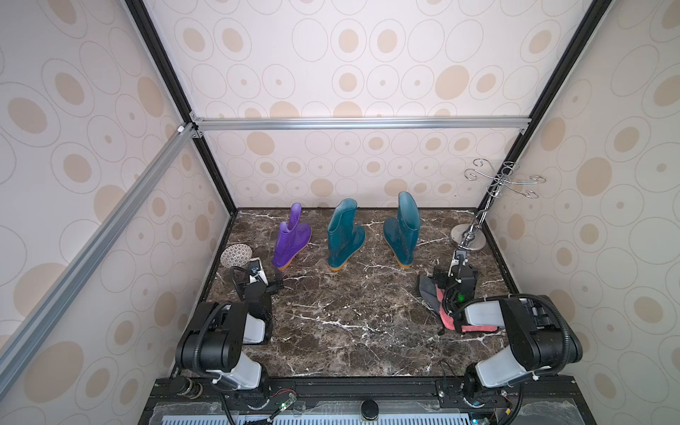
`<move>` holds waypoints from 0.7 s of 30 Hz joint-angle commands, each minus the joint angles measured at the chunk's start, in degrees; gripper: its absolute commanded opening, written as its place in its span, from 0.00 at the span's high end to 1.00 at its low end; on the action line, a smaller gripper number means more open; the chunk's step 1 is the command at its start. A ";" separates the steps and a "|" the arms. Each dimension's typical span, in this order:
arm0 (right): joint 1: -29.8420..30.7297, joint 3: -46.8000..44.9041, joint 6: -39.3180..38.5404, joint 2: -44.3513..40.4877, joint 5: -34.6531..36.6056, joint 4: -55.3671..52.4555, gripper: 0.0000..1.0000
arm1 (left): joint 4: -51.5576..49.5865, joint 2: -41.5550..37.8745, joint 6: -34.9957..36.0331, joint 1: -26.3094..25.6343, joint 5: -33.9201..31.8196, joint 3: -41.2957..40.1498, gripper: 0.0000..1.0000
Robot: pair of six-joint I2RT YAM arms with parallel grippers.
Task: Wipe the rubber boots with a cloth
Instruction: Reset both arms
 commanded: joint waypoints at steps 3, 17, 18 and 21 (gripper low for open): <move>-0.37 0.03 -0.84 -0.56 -1.39 1.58 0.00 | 5.95 -0.23 1.90 -0.23 3.34 0.90 0.00; -0.42 0.30 -0.68 -1.18 -1.53 0.04 0.00 | 4.75 -0.11 4.07 -0.30 8.56 1.59 0.00; -0.42 0.26 -0.68 -1.10 -1.57 -0.03 0.00 | 4.68 -0.07 4.01 -0.32 8.51 1.67 0.00; -0.36 0.32 -0.70 -1.12 -1.57 0.02 0.00 | 4.29 0.14 4.10 -0.30 8.51 1.97 0.00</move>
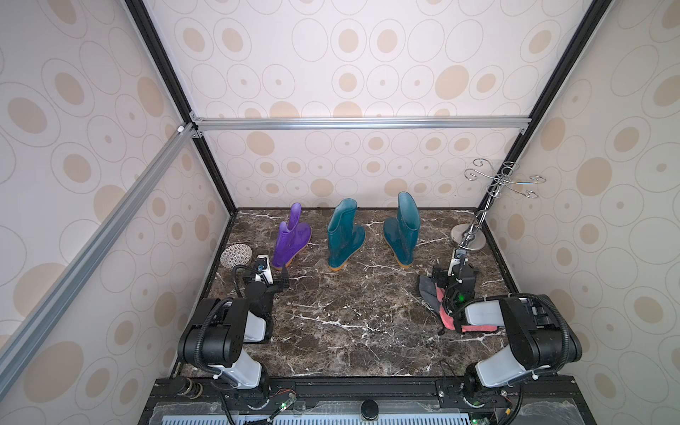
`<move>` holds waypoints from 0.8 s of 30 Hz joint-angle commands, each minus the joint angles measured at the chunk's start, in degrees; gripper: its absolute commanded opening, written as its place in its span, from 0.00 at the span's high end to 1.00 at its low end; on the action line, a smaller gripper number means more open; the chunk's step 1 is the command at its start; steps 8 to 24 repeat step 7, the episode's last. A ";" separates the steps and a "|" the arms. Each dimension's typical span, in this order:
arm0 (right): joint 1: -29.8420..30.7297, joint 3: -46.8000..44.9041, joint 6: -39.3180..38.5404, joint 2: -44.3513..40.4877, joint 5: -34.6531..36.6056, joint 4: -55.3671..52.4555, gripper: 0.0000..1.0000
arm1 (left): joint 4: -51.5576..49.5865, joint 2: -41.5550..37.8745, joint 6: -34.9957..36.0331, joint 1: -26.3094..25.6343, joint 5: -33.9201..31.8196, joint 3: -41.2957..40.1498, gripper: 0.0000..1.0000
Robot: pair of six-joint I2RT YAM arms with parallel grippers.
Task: Wipe the rubber boots with a cloth
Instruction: Reset both arms
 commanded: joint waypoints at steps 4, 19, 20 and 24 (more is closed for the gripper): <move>-0.23 0.34 -0.61 -0.82 -0.33 -0.13 0.00 | -0.45 0.04 1.19 -0.14 1.10 1.66 0.00; -0.29 0.32 -0.62 -0.83 -0.32 -0.13 0.00 | 0.07 -0.17 1.30 -0.21 0.97 1.33 0.00; -0.29 0.32 -0.62 -0.83 -0.32 -0.13 0.00 | 0.07 -0.17 1.30 -0.21 0.97 1.33 0.00; -0.29 0.32 -0.62 -0.83 -0.32 -0.13 0.00 | 0.07 -0.17 1.30 -0.21 0.97 1.33 0.00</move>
